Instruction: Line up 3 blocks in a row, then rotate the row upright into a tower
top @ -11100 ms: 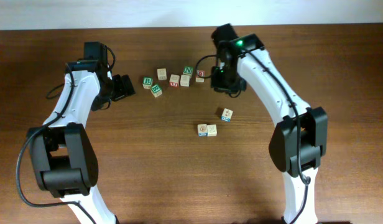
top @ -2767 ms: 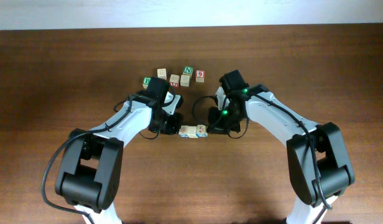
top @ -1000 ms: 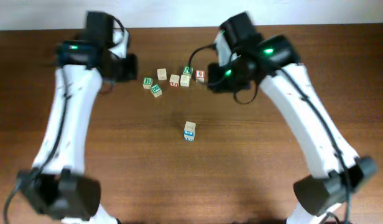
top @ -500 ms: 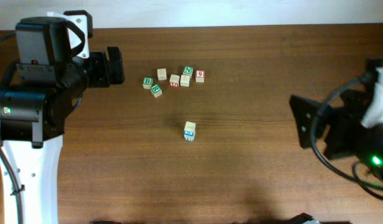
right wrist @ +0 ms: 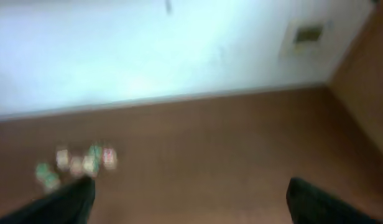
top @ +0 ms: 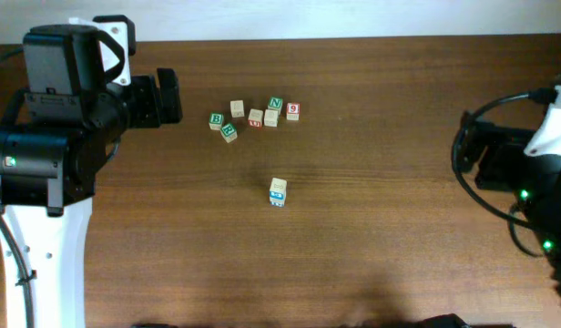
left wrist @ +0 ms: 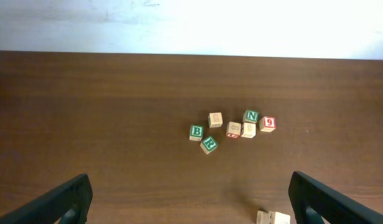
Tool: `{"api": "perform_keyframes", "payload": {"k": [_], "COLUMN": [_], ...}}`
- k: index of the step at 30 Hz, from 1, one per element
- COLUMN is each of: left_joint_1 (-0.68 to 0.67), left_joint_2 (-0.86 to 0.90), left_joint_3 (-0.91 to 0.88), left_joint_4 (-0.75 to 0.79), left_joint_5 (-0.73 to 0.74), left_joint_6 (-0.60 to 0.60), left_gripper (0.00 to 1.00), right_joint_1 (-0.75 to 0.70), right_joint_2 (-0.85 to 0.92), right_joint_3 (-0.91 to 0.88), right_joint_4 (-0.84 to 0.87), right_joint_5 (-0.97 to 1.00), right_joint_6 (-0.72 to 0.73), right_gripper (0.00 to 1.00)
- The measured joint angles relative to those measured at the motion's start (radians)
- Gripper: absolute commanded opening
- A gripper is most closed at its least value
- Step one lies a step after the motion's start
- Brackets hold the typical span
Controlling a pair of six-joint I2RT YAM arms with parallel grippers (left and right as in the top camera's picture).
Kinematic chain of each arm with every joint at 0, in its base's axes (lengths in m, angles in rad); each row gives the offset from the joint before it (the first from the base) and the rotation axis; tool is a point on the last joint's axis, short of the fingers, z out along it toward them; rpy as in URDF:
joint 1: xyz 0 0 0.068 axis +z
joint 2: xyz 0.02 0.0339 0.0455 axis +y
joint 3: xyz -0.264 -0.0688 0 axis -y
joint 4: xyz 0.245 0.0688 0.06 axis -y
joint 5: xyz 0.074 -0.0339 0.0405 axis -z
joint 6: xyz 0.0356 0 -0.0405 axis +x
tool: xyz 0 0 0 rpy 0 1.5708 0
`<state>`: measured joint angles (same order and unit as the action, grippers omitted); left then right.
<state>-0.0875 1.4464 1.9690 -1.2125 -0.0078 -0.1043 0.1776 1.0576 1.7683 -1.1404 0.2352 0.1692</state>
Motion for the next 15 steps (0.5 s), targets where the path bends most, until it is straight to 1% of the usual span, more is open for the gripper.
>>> {"api": "perform_keyframes", "payload": {"k": [2,3,4,5,6,8,9,11,12,14,15], "left_joint_1": [0.0,0.0,0.0,0.0,0.0,0.0,0.0,0.0,0.0,0.0,0.0], "left_joint_2": [0.0,0.0,0.0,0.0,0.0,0.001,0.001,0.002,0.002,0.003,0.003], "left_joint_3": [0.0,0.0,-0.002,-0.002,-0.002,-0.002,-0.002,-0.002,-0.002,-0.002,-0.002], "left_joint_4": [0.001,0.002,0.0,0.0,0.0,-0.001,0.0,-0.001,0.001,0.0,0.0], "left_joint_5": [-0.001,-0.001,-0.001,-0.001,-0.001,0.0,-0.001,-0.001,-0.001,-0.001,-0.001], "left_joint_6": [0.0,0.0,0.0,0.0,0.0,0.0,0.0,0.0,0.0,0.0,0.0], "left_gripper": [0.99,0.99,0.99,0.99,0.99,0.99,0.99,0.99,0.99,0.99,0.99], "right_joint_1": [-0.083,-0.107,-0.144,-0.161,-0.18,-0.192,-0.192,-0.193,-0.193,-0.193,-0.193], "right_joint_2": [-0.136,-0.192,-0.29,-0.348,-0.43,-0.583,-0.638,-0.773,-0.811,-0.952,-0.977], "right_joint_3": [-0.25,-0.34,-0.493,-0.595,-0.737,-1.029,-1.152,-1.398,-1.462,-1.636,-1.658], "right_joint_4": [0.176,0.273,0.396,0.498,0.632,0.782,0.905,1.052,1.109,1.194,1.195], "right_joint_5": [-0.077,-0.104,-0.156,-0.184,-0.206,-0.239,-0.249,-0.261,-0.264,-0.264,-0.264], "right_joint_6": [-0.047,-0.055,-0.069,-0.073,-0.076,-0.08,-0.08,-0.084,-0.084,-0.084,-0.084], "right_gripper": [0.98,0.98,0.98,0.98,0.98,0.98,0.98,0.98,0.98,0.98,0.98]}}
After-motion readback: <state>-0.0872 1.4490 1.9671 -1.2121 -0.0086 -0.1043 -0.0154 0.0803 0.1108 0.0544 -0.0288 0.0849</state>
